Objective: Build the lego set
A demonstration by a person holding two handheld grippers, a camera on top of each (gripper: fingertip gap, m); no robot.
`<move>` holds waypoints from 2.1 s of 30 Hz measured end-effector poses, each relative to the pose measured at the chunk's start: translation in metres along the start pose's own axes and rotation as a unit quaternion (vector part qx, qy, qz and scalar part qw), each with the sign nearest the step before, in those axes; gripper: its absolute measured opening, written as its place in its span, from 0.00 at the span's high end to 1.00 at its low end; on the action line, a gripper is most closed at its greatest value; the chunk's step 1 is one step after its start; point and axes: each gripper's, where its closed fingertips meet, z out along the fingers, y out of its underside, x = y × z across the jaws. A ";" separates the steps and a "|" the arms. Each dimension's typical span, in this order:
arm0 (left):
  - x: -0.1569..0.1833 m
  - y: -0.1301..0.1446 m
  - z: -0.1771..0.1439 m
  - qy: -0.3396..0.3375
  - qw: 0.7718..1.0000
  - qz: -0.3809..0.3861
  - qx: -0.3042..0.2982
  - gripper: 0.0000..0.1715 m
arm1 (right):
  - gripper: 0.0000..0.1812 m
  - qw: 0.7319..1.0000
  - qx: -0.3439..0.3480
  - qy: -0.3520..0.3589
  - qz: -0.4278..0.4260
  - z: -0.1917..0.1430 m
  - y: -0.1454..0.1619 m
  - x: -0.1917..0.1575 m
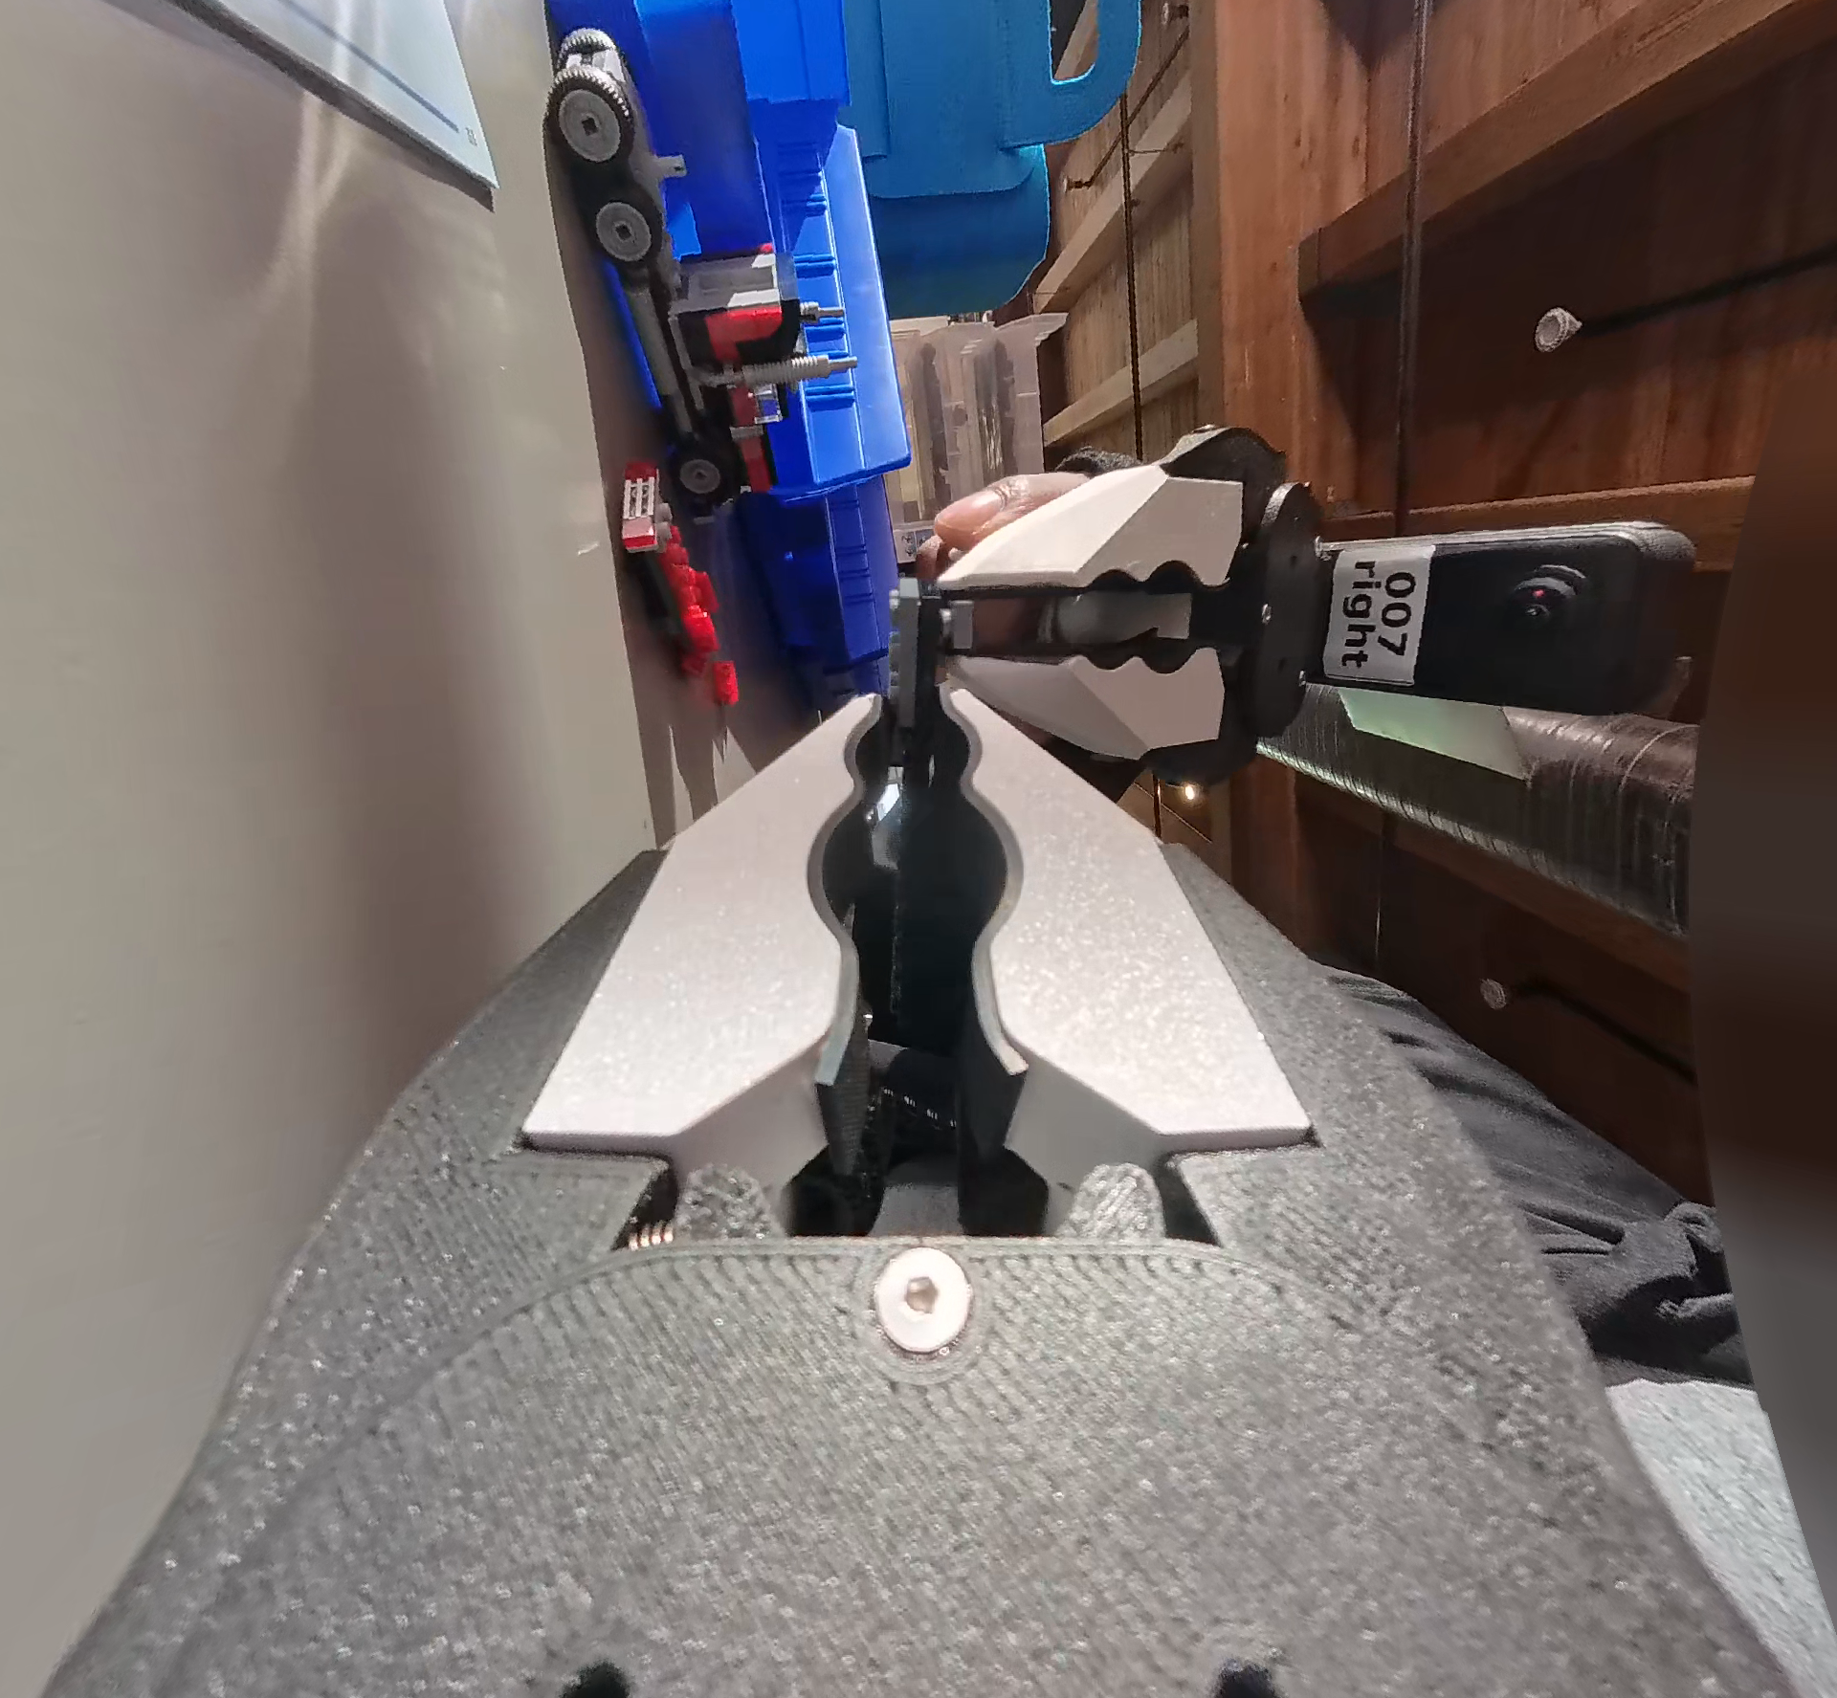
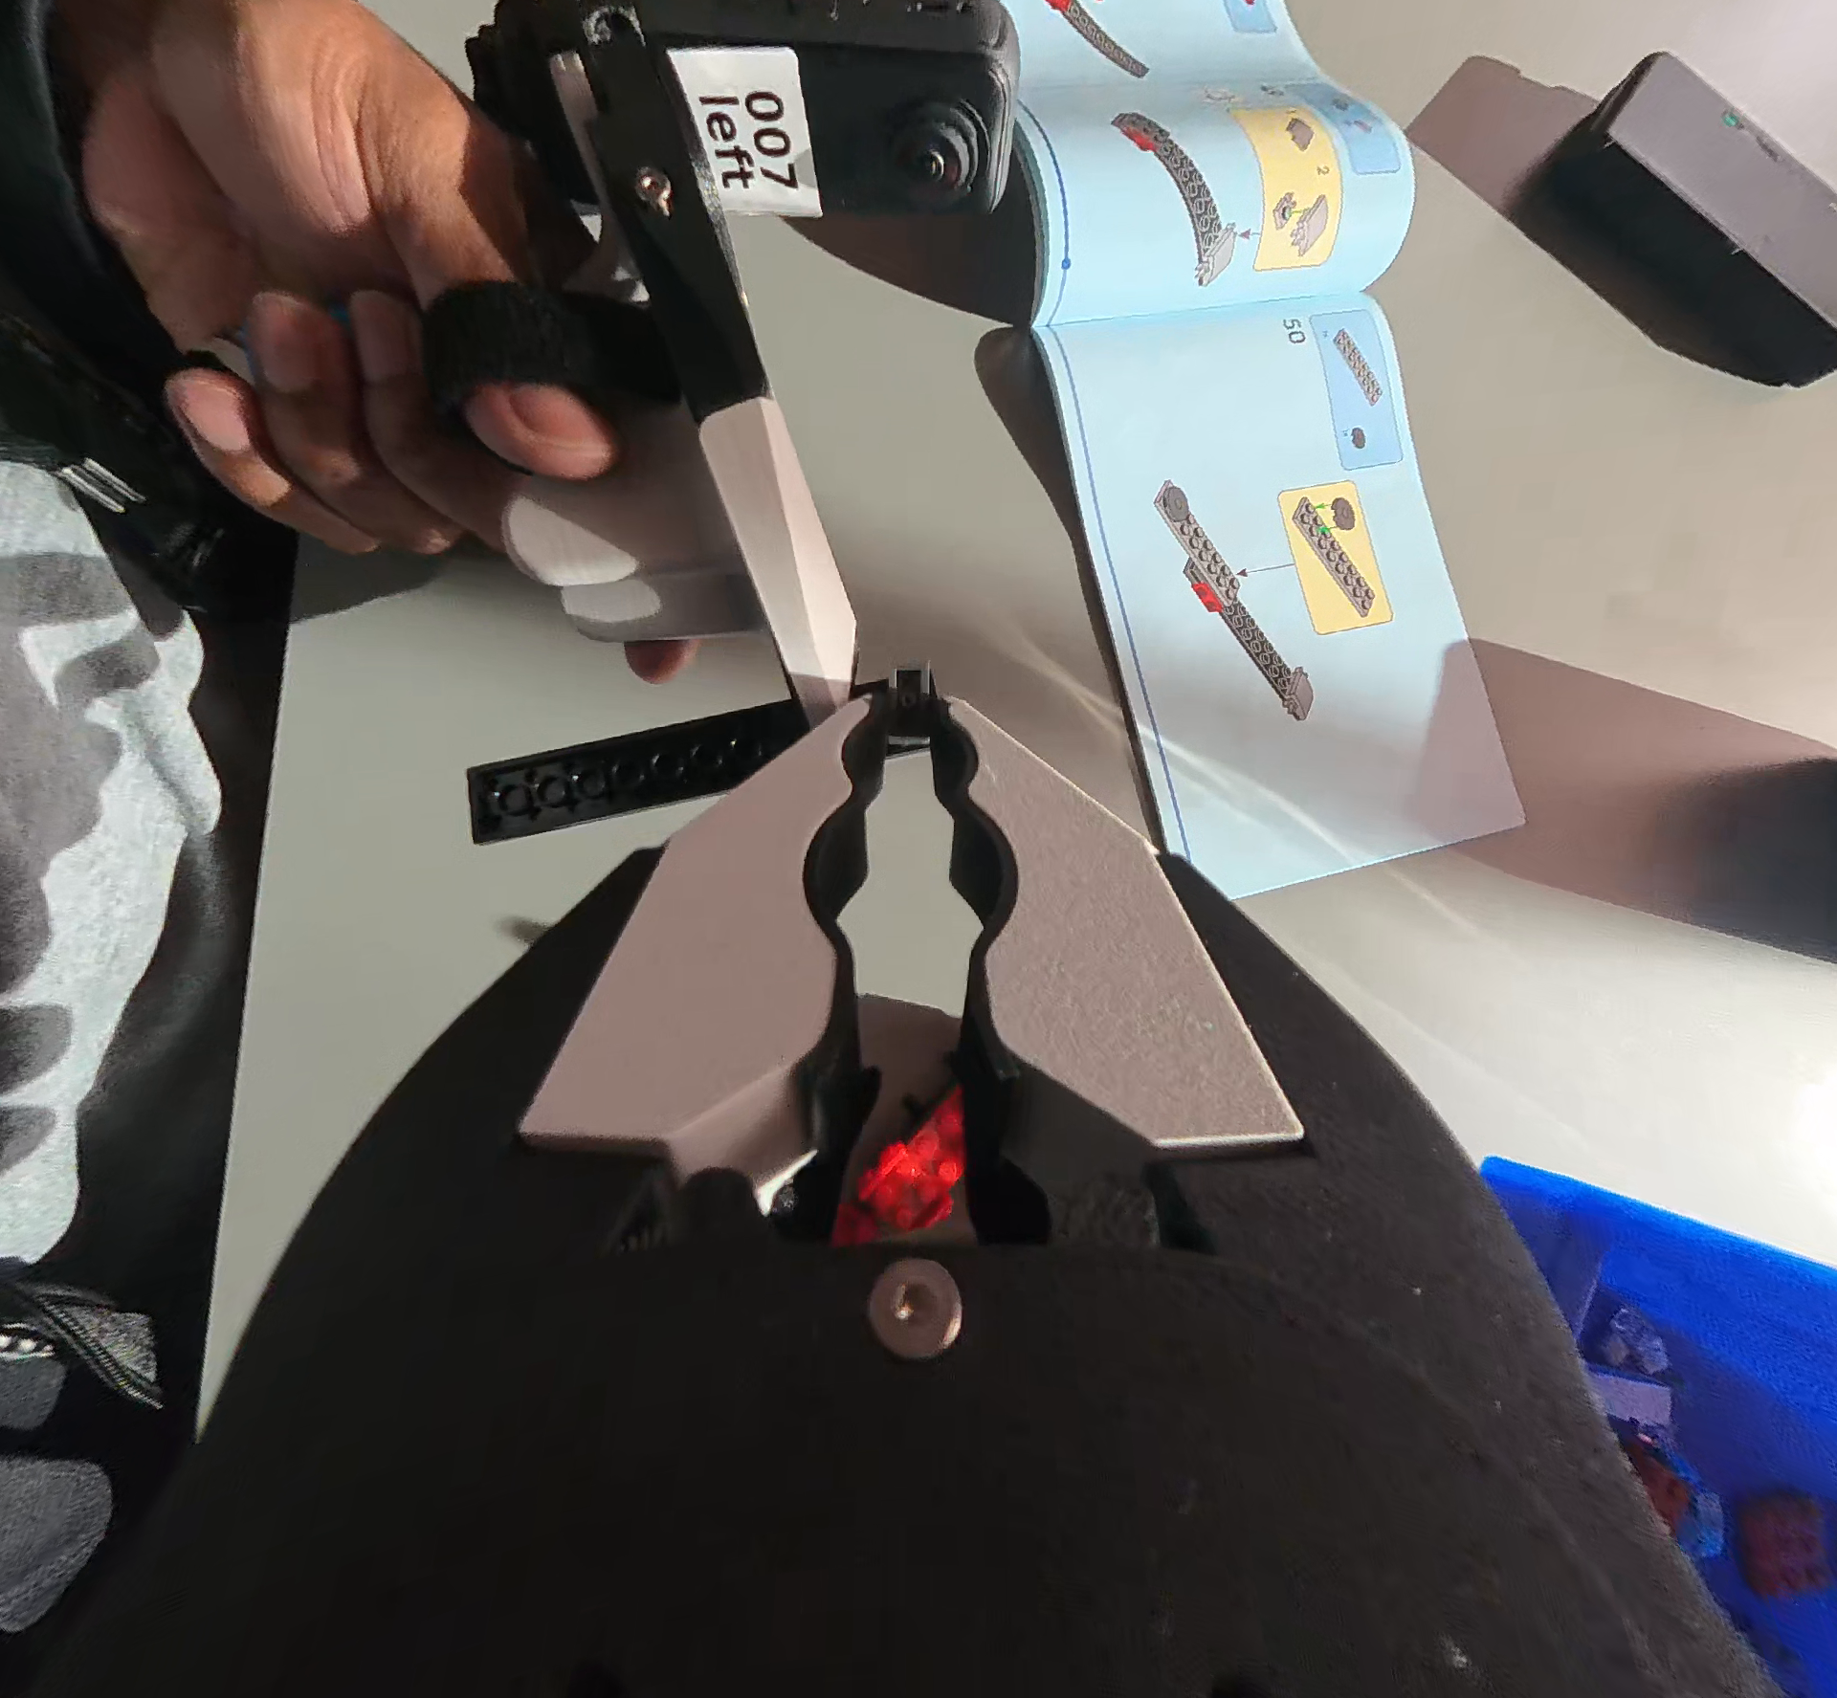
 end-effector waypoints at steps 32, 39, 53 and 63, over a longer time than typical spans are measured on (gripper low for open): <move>0.010 0.006 0.001 0.024 0.999 0.026 -0.024 0.95 | 0.77 0.887 0.181 -0.080 0.417 -0.012 0.004 -0.008; 0.012 0.009 0.001 0.024 0.998 0.044 -0.029 0.95 | 0.79 0.857 0.209 -0.115 0.458 -0.012 -0.001 -0.005; 0.016 0.020 0.003 0.012 0.992 0.107 -0.064 0.95 | 0.91 0.856 0.216 -0.159 0.442 -0.019 -0.005 -0.014; 0.018 0.039 0.004 -0.004 0.973 0.193 -0.125 0.95 | 0.92 0.876 0.163 -0.221 0.397 -0.027 -0.002 -0.033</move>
